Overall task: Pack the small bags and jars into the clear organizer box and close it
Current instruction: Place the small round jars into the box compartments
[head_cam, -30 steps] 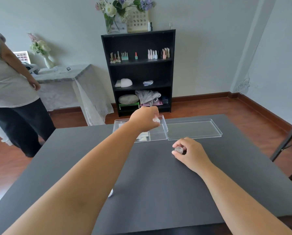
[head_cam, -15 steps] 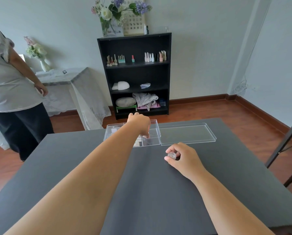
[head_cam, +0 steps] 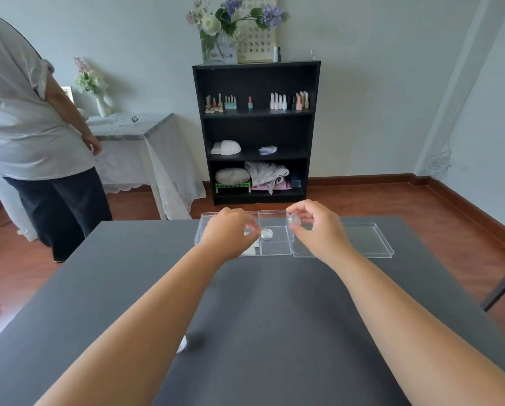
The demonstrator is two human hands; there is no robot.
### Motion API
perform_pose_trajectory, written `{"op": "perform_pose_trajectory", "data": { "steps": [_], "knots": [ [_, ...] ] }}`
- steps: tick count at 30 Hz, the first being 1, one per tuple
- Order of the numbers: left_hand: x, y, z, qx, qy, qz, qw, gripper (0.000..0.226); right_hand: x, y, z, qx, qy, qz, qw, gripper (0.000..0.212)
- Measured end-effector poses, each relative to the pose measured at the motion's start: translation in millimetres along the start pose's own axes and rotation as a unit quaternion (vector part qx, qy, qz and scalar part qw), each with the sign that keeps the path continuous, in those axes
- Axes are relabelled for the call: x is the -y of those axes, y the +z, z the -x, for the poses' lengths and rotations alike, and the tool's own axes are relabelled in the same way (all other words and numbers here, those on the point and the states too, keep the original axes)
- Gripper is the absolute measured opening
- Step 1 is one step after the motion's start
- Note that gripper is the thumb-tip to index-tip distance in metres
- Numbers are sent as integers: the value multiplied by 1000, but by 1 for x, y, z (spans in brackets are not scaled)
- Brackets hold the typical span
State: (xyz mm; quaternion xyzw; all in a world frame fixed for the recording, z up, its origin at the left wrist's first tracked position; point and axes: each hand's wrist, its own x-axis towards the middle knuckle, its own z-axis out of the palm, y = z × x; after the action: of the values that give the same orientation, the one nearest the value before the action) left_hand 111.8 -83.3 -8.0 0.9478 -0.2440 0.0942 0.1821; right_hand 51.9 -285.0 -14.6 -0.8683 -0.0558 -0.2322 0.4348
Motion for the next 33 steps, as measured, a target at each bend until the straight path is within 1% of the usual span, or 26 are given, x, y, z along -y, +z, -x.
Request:
{"op": "perform_pose_trajectory", "data": {
  "steps": [3,5,7,10,14,17,22,24,25,28,30,31,32,33],
  "knots": [
    [10,8,15,23,-13,3,1000,28,-5,14,-31,71,28,50,996,31],
    [14,15,22,25,-11,11,1000,33,-13,24,-45,140,46,111,983,39],
    [17,21,27,21,-6,30,999,35,-20,33,-56,185,57,176,965,48],
    [19,28,33,13,4,46,999,38,-24,42,-69,198,79,237,948,54],
    [20,33,33,-7,8,56,998,37,-26,49,-78,223,117,250,935,70],
    [20,35,33,-16,7,62,998,37,-27,51,-79,221,127,247,935,81],
    [21,33,32,1,8,58,998,39,-21,44,-75,213,125,228,942,76],
    [22,30,33,22,19,68,997,41,-15,37,-68,192,115,207,952,70],
    [24,27,35,24,25,87,996,42,-12,34,-64,169,106,193,961,65],
    [33,14,46,-24,31,145,989,38,3,30,-41,72,45,133,987,45],
    [45,1,55,-61,35,144,987,34,15,37,-17,15,-20,78,997,33],
    [53,-6,59,-69,30,139,987,32,22,42,-4,2,-46,51,998,29],
    [61,-13,64,-67,21,130,989,30,29,48,9,6,-62,26,998,25],
    [69,-19,70,-55,10,118,991,28,37,54,21,29,-68,2,997,22]
  ]
}}
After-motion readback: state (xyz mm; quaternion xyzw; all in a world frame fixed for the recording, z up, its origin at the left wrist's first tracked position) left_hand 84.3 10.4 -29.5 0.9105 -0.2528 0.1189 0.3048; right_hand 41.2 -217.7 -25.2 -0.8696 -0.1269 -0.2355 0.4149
